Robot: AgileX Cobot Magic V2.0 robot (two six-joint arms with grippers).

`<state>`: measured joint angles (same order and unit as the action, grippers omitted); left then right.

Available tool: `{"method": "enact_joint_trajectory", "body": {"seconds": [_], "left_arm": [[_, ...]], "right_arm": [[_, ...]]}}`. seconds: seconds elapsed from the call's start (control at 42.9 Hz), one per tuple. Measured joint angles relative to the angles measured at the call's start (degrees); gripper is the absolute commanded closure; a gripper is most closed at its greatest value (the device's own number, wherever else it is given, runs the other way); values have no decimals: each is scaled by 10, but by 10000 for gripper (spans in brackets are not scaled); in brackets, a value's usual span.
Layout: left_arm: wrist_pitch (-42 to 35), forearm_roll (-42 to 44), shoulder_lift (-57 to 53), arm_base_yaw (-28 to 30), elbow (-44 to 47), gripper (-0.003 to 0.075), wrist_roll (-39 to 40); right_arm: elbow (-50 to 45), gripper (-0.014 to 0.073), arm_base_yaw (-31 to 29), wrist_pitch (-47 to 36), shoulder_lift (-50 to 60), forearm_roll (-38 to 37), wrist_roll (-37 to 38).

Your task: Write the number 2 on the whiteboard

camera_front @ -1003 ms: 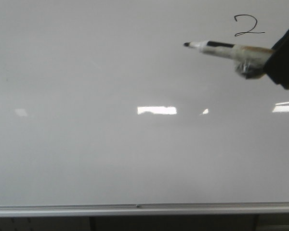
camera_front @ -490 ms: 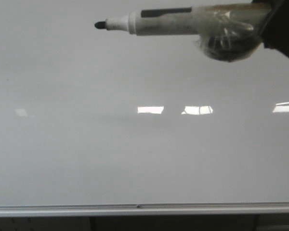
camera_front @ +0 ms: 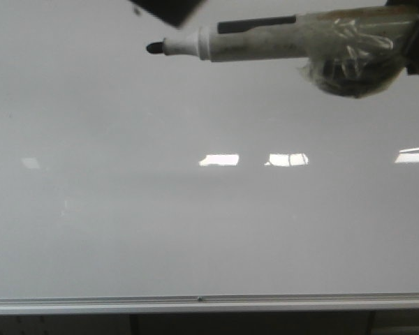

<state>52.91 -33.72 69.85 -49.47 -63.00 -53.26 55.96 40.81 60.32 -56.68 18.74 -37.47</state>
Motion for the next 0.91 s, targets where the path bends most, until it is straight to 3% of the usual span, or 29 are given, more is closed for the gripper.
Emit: {"method": "enact_joint_trajectory", "body": {"seconds": [0.373, 0.443, 0.7, 0.91], "left_arm": [[-15, 4, 76, -15, -24, 188, -2], [-15, 5, 77, -15, -24, 246, -2], [-15, 5, 77, -15, -25, 577, -3], [-4, 6, 77, -15, -25, 715, -11]], "right_arm": [[0, 673, 0, 2, 0, 0, 0], [0, 673, 0, 3, 0, 0, 0], [0, 673, 0, 5, 0, 0, 0], [0, 673, 0, 5, 0, -1, -7]]}}
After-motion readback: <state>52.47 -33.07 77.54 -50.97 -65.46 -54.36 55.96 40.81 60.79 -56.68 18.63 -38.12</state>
